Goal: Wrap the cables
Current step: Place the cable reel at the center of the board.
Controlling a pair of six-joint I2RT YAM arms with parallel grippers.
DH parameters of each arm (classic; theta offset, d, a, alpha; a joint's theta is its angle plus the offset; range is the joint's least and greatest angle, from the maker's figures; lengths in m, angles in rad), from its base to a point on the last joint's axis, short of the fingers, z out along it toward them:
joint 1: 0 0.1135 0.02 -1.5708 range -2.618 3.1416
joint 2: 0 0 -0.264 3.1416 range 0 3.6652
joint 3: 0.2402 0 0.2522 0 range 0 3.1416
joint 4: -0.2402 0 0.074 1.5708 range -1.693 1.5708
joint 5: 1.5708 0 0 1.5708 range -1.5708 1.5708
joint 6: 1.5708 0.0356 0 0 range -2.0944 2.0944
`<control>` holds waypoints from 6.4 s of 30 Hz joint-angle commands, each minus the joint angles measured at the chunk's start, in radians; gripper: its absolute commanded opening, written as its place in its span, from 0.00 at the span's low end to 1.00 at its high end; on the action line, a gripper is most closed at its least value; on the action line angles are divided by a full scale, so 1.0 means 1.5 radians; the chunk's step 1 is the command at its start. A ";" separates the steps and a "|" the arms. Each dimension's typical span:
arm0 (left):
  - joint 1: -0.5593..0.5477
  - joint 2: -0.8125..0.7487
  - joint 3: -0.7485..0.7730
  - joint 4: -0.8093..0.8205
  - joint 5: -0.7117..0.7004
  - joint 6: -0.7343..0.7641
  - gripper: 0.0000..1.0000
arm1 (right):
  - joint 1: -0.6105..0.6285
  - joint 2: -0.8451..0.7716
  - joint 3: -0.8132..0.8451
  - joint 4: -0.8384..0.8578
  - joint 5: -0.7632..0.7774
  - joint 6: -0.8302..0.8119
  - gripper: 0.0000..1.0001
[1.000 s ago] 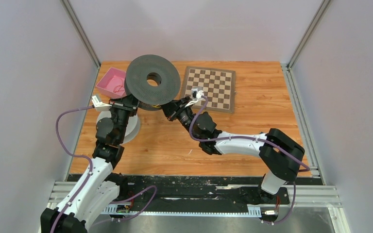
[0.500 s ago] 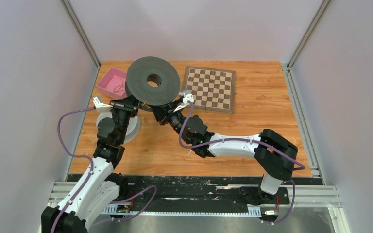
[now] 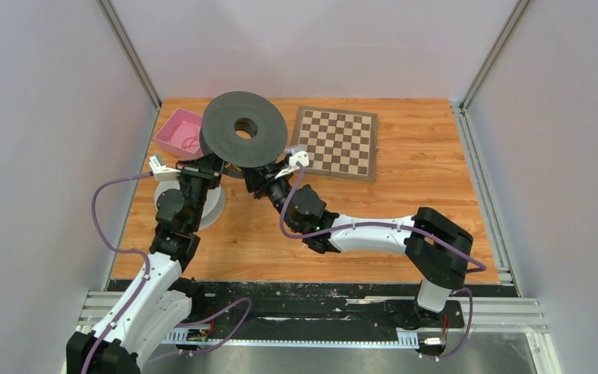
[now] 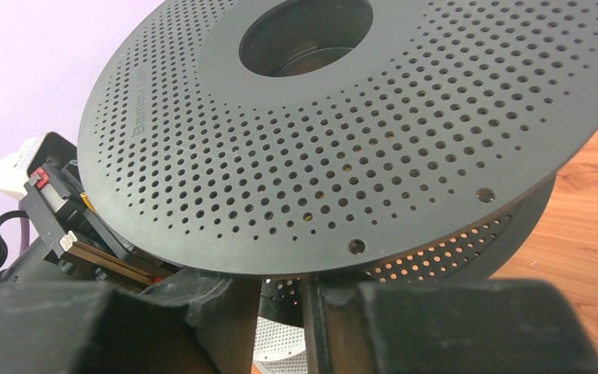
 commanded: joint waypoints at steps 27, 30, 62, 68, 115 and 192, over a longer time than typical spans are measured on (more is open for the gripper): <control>-0.013 -0.070 0.015 0.063 0.042 0.018 0.00 | 0.019 -0.098 -0.095 -0.005 -0.068 -0.172 0.54; -0.013 -0.068 0.015 0.063 0.042 0.018 0.00 | 0.019 -0.113 -0.102 -0.038 -0.093 -0.175 0.61; -0.013 -0.073 0.018 0.061 0.054 -0.029 0.00 | -0.009 -0.321 -0.252 -0.212 -0.273 -0.169 0.63; -0.012 -0.067 0.020 0.056 0.069 -0.027 0.00 | -0.016 -0.420 -0.292 -0.256 -0.283 -0.193 0.62; 0.040 0.053 0.070 0.105 0.367 -0.129 0.00 | -0.509 -0.344 -0.225 -0.037 -0.868 0.365 0.00; -0.005 0.086 0.005 0.200 0.236 -0.187 0.00 | -0.209 -0.308 -0.234 -0.175 -0.266 0.321 0.29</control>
